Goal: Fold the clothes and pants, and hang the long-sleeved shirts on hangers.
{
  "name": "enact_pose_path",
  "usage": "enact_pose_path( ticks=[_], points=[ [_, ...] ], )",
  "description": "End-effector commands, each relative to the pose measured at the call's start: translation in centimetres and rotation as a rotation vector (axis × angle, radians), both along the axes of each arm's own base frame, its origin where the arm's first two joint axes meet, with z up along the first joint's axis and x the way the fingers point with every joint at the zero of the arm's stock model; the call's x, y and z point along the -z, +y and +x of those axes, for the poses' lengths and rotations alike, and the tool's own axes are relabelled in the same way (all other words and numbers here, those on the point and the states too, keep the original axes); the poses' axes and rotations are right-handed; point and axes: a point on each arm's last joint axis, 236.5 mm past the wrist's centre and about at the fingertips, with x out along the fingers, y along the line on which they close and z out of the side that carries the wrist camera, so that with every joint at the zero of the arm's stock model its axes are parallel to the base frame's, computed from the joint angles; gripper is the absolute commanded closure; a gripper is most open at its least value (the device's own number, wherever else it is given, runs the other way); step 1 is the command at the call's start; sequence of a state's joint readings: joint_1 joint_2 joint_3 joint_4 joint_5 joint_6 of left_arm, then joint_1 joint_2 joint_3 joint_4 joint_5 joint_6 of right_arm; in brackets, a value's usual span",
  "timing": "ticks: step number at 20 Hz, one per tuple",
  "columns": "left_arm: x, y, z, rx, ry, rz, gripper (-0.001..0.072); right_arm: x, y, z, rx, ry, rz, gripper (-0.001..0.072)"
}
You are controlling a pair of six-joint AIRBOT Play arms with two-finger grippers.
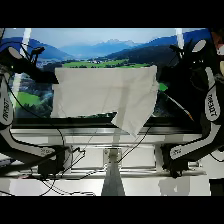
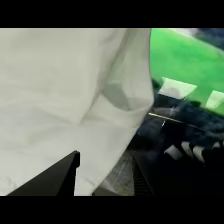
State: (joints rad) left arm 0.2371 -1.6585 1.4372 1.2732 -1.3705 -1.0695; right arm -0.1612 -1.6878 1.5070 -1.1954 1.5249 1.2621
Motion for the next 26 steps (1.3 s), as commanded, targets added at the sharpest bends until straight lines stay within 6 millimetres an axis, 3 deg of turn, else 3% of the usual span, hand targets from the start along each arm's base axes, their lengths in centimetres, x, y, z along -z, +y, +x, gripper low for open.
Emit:
enact_pose_path(
  ticks=[1,4,5,7,9,10,11,12,13,18,19,23,26],
  points=[
    [-2.8,0.8,-1.7,-0.097,0.032,-0.030,0.0300,-1.5,0.3,-3.0,-0.014,-0.020,-0.009,0.0350],
    [-7.7,1.4,-2.3,-0.182,-0.097,-0.089,0.0332,0.3,1.2,-9.1,-0.009,-0.037,-0.017,0.0390],
    [-8.8,2.1,-3.2,-0.218,-0.136,-0.080,0.0430,1.7,1.7,-11.7,0.015,-0.031,-0.012,0.0389],
    [-9.5,3.5,-5.6,-0.294,-0.187,-0.059,0.0443,4.1,3.9,-15.8,0.090,-0.020,0.050,0.0377],
    [-8.3,4.6,-9.0,-0.385,-0.189,-0.049,0.0439,6.0,6.9,-18.2,0.226,-0.006,0.167,0.0363],
    [-7.2,5.2,-10.7,-0.423,-0.174,-0.039,0.0365,6.8,8.2,-19.2,0.298,0.018,0.222,0.0363],
    [-5.9,5.8,-12.2,-0.451,-0.152,-0.023,0.0234,7.6,9.1,-20.0,0.357,0.045,0.260,0.0363],
    [-4.4,6.1,-13.7,-0.476,-0.110,-0.020,0.0142,8.1,9.7,-20.7,0.402,0.072,0.289,0.0311],
    [-3.1,6.2,-14.9,-0.494,-0.068,-0.022,0.0138,8.6,10.1,-21.5,0.422,0.096,0.299,0.0255],
    [1.6,4.8,-16.8,-0.530,0.044,-0.078,0.0138,9.3,10.4,-22.3,0.452,0.117,0.306,0.0268],
    [2.3,4.4,-16.7,-0.541,0.056,-0.101,0.0140,9.3,10.4,-21.9,0.450,0.091,0.314,0.0311],
    [3.6,2.0,-15.4,-0.541,0.073,-0.241,0.0145,7.8,11.3,-19.7,0.406,-0.022,0.391,0.0675],
    [5.0,1.8,-13.9,-0.564,0.055,-0.289,0.0146,6.8,11.4,-18.3,0.401,-0.065,0.415,0.0698]
  ],
)
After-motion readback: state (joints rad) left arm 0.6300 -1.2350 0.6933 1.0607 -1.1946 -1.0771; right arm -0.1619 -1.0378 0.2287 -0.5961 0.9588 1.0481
